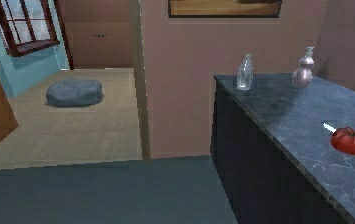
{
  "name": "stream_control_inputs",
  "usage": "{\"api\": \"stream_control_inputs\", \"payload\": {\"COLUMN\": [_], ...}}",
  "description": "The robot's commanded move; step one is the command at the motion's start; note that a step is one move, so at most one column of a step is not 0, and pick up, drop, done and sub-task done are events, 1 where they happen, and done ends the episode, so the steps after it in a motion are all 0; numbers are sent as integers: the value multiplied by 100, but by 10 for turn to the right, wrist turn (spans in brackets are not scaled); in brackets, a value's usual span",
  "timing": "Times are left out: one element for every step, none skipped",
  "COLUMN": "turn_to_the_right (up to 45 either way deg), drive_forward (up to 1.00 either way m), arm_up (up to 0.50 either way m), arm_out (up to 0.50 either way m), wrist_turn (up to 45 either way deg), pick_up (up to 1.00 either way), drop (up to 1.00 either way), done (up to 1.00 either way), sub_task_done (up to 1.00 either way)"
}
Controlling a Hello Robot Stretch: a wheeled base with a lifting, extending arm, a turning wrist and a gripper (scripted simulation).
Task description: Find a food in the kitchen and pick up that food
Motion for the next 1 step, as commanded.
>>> {"api": "stream_control_inputs", "payload": {"turn_to_the_right": [0], "drive_forward": [0], "arm_up": [0], "arm_out": [0], "wrist_turn": [0], "pick_up": [0], "drop": [0], "done": [100], "sub_task_done": [0]}}
